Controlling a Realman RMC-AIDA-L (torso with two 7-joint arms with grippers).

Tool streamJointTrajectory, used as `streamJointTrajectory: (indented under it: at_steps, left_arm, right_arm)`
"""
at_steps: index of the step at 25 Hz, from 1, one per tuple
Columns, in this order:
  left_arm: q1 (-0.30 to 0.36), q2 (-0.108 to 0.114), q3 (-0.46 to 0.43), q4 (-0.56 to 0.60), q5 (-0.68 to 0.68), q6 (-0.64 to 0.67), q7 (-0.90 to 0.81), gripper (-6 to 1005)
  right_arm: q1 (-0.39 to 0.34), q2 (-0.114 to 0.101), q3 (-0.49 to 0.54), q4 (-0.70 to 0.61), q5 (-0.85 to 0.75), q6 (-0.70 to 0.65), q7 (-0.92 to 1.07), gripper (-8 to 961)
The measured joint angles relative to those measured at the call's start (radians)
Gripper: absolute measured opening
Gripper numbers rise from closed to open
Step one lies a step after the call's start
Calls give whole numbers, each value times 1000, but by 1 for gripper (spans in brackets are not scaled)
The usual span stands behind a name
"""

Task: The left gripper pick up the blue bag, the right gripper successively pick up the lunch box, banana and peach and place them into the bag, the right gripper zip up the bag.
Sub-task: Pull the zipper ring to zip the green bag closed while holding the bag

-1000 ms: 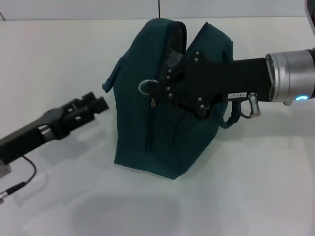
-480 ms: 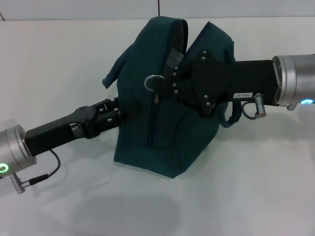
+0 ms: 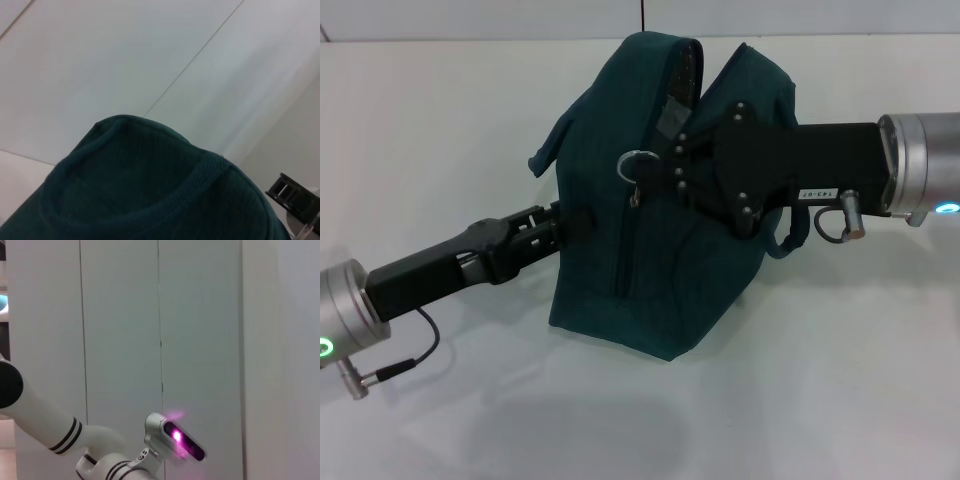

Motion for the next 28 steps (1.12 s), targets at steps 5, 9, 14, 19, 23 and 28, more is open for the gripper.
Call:
streamJointTrajectory:
  at_steps: [5, 9, 14, 19, 23, 28]
  left_arm:
    - [-5, 0, 5, -22, 4, 6, 6, 512]
    - [-3, -2, 5, -23, 3, 11, 15, 335]
    - [-5, -3, 7, -41, 5, 14, 64, 206]
    - [-1, -3, 40, -50, 5, 24, 115, 135]
    - [-1, -3, 62, -50, 4, 24, 122, 94]
    - [0, -4, 84, -59, 4, 28, 157, 79]
  right_arm:
    - [0, 0, 2, 2, 2, 1, 5, 5]
    - [0, 0, 1, 4, 8, 6, 11, 5]
    - [0, 1, 0, 30, 37, 9, 31, 5]
    - [-3, -4, 3, 43, 82, 3, 75, 5]
    - [-16, -7, 14, 43, 99, 2, 109, 5]
    - [-23, -10, 48, 60, 103, 8, 166, 5]
